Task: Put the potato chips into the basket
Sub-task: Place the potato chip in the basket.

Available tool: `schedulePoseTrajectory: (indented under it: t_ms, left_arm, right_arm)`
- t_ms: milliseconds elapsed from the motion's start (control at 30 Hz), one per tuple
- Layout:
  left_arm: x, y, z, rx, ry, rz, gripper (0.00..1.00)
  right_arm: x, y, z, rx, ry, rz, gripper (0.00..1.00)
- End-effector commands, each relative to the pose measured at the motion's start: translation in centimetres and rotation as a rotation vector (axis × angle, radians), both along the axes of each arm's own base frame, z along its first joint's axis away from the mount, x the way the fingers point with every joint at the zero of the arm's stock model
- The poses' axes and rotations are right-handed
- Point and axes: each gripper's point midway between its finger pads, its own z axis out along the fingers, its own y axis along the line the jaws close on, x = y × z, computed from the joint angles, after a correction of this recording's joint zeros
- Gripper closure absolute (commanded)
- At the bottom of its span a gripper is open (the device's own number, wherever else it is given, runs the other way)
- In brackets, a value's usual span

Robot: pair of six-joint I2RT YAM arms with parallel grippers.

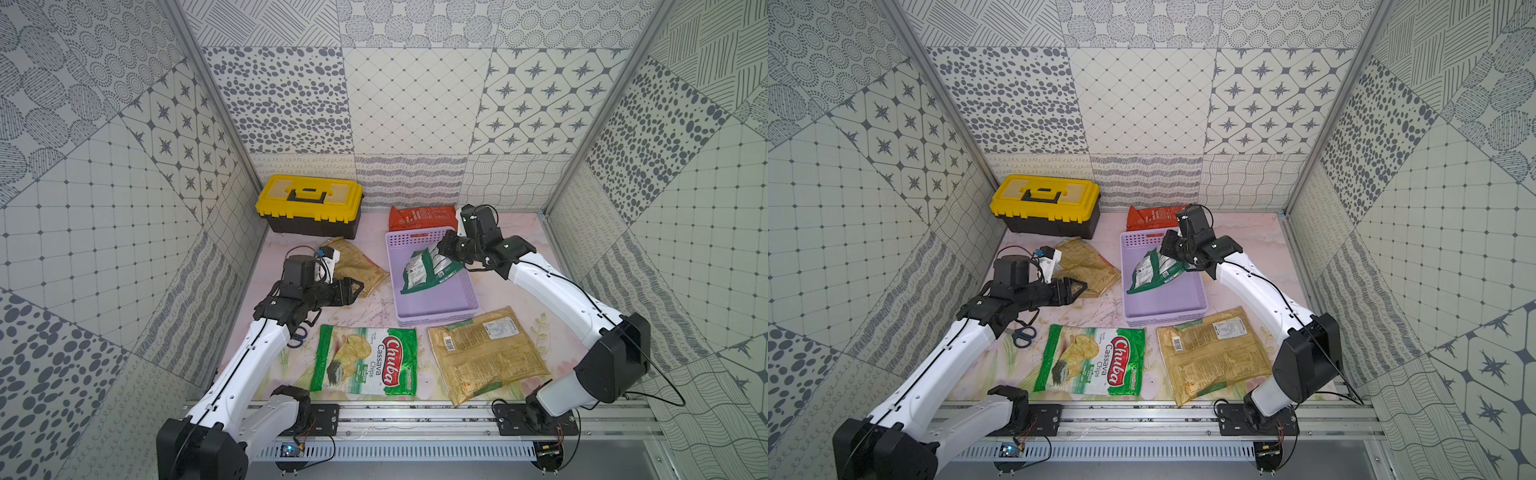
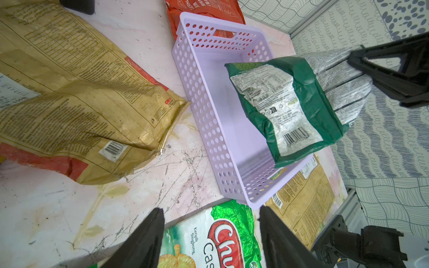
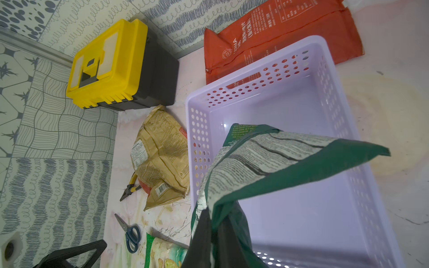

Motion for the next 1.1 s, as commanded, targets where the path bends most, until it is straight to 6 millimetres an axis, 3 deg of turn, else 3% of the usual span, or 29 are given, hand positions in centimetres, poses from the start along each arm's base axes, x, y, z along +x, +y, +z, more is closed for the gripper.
schedulePoseTrajectory:
  t_ms: [0,267,433,533,667,933,1000,1067]
  left_arm:
    - [0.6,0.1,0.6,0.005,-0.039,0.007,0.31]
    - [0.6,0.3,0.5,0.003,-0.036,0.015,0.31]
    - [0.6,0.2,0.5,-0.002,-0.032,0.015,0.31]
    - [0.6,0.2,0.4,-0.003,-0.027,0.015,0.31]
    - [0.6,0.3,0.4,-0.001,-0.029,0.018,0.30]
    - [0.8,0.6,0.2,0.002,-0.022,0.032,0.30]
    - [0.7,0.7,0.1,0.006,-0.019,0.035,0.30]
    - [0.8,0.7,0.2,0.007,-0.022,0.038,0.30]
  right_arm:
    - [1.5,2.3,0.7,0.077,-0.065,0.050,1.00]
    - [1.5,3.0,-2.9,0.051,-0.032,0.136,1.00]
    - [1.0,0.3,-6.7,0.003,0.036,0.099,1.00]
    - [0.8,-1.5,-8.8,-0.012,0.084,0.075,0.94]
    - [0.8,-3.5,-10.4,-0.097,0.127,0.043,0.93]
    - [1.4,-3.5,-12.8,-0.213,0.259,0.092,0.89]
    - [1.0,-3.5,-13.2,-0.225,0.299,0.101,0.83]
    - [0.5,-3.9,-12.8,-0.257,0.322,0.107,0.67]
